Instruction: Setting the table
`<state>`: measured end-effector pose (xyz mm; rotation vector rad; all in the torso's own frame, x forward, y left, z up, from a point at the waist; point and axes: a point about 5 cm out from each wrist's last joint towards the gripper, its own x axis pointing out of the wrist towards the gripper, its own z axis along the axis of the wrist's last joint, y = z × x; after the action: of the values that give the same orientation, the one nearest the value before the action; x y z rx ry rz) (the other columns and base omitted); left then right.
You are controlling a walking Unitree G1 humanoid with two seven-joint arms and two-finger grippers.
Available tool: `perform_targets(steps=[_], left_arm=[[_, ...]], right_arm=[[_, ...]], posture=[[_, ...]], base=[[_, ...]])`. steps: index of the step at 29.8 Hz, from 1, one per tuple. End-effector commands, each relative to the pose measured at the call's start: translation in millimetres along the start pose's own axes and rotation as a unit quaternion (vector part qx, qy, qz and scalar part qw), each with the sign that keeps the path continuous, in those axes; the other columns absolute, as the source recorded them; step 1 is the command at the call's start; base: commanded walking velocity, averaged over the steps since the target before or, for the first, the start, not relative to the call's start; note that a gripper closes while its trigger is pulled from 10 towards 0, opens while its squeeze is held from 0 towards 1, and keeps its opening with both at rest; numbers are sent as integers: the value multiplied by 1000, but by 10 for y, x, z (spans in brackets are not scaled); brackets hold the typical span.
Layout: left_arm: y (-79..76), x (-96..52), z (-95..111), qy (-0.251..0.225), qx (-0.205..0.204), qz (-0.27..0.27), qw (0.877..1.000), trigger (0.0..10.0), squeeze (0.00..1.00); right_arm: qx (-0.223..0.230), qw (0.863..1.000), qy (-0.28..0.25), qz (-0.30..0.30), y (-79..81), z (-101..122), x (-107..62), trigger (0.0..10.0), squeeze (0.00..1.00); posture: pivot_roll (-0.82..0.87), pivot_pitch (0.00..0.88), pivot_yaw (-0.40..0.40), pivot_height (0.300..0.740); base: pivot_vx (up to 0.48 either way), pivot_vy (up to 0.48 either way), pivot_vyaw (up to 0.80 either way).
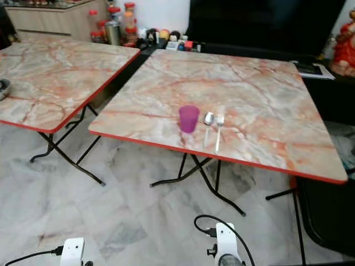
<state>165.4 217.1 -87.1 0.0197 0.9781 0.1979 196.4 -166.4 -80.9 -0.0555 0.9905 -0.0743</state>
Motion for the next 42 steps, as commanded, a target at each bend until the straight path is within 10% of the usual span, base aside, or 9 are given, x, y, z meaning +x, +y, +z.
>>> perform_targets(steps=[1,42], left_arm=[[-50,16,86,-9,-9,-6,1000,10000,0],[-25,3,-7,9,8,-16,1000,10000,0]], right_arm=[[0,1000,2,-14,-81,-21,-1,10000,0],[-2,1000,-2,-28,-87,-1,0,10000,0]], posture=[[-3,0,-39,740],[-16,0,-32,740]], base=[[334,0,0],[156,-32,0]])
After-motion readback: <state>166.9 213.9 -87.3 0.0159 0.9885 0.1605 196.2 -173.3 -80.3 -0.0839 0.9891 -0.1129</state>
